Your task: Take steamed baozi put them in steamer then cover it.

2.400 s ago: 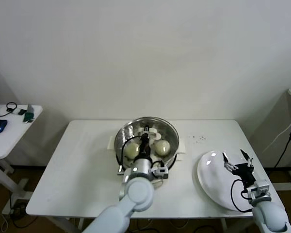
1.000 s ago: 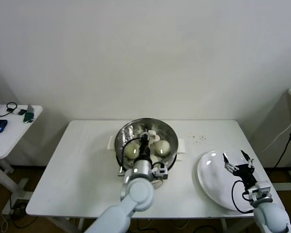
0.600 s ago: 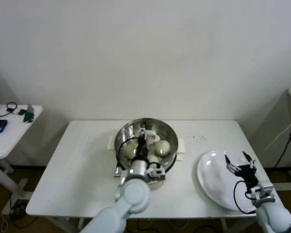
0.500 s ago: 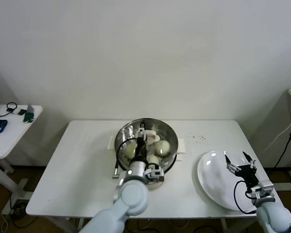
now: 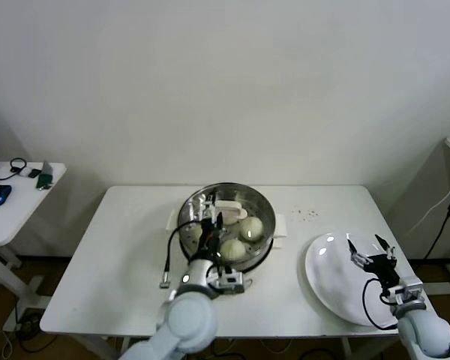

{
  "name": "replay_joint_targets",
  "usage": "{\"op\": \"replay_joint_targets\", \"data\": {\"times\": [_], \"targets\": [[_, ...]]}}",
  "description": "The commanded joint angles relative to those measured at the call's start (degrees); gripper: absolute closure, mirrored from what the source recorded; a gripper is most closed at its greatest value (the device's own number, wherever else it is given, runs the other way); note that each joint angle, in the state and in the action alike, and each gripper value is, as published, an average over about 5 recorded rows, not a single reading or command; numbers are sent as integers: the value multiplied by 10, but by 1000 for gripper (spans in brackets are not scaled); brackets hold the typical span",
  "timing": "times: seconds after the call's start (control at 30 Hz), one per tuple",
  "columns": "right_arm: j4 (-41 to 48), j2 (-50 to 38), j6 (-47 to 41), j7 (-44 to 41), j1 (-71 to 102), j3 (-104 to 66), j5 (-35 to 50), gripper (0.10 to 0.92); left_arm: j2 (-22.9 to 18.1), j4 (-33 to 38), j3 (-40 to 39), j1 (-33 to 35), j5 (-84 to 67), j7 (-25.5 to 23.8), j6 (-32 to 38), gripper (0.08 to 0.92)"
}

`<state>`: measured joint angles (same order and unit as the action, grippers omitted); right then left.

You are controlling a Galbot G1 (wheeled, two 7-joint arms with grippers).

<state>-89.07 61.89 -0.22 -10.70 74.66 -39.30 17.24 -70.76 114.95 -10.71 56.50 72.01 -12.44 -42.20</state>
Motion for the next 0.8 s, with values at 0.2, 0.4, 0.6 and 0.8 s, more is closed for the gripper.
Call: {"op": "replay_joint_targets", "data": {"times": [0.2,0.4,0.6,0.8], "targets": [[-5,-3,0,-10,1,0,-6,203,62,117,169,98,-272,198,120,177],[-10,0,5,-18,3,0,-8,203,66,121,347,200,-489,249,274,177],[-13,1,12,-24,4,0,-6,203,15,66,502,312,-665,230,423,177],[-20,9,21,-31,5,3,-9,203,-32,-7,535,366,-765,230,503,177]]}}
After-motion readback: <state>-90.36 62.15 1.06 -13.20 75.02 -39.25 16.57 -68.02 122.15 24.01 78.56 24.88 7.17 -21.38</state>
